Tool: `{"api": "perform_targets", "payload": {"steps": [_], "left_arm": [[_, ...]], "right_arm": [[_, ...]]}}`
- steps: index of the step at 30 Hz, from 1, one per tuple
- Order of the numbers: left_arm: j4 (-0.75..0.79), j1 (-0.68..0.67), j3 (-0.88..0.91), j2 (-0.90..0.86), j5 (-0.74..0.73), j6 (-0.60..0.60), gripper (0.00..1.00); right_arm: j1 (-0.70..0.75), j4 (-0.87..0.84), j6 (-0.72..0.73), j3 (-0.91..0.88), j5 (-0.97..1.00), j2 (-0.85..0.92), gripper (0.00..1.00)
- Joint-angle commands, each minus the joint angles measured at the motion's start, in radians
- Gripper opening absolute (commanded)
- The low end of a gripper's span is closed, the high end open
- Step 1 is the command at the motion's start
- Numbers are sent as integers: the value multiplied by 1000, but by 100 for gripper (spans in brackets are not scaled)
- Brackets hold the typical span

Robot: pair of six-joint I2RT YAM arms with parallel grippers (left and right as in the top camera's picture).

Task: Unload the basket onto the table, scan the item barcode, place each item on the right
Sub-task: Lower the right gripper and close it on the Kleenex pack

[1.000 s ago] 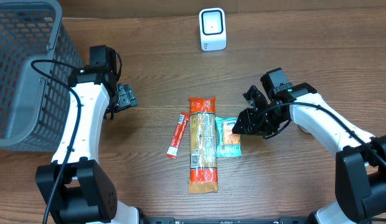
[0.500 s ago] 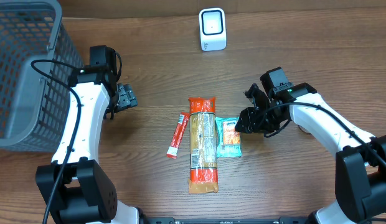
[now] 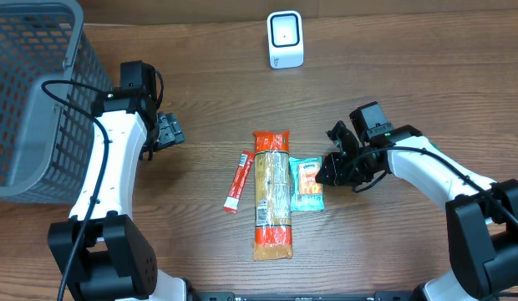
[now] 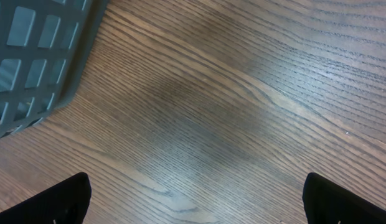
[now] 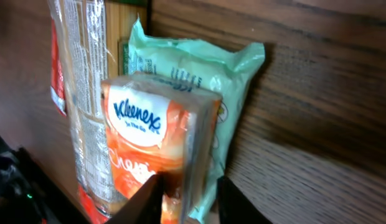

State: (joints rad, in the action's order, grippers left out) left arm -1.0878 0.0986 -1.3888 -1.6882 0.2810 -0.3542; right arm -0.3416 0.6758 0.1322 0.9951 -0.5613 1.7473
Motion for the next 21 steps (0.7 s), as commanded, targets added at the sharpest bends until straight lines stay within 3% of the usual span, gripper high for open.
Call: {"api": "perform_targets", "payload": {"steps": [1, 10, 15, 21], "left_arm": [[0, -1, -18, 21, 6, 26, 100], [0, -1, -18, 21, 7, 26, 100], [0, -1, -18, 21, 6, 26, 100], [0, -1, -18, 21, 6, 26, 100]], "right_arm": [[-5, -18, -6, -19, -39, -2, 28], [-5, -29, -6, -23, -34, -2, 27], [-5, -40, -6, -23, -4, -2, 16], [-5, -44, -6, -23, 3, -2, 11]]}}
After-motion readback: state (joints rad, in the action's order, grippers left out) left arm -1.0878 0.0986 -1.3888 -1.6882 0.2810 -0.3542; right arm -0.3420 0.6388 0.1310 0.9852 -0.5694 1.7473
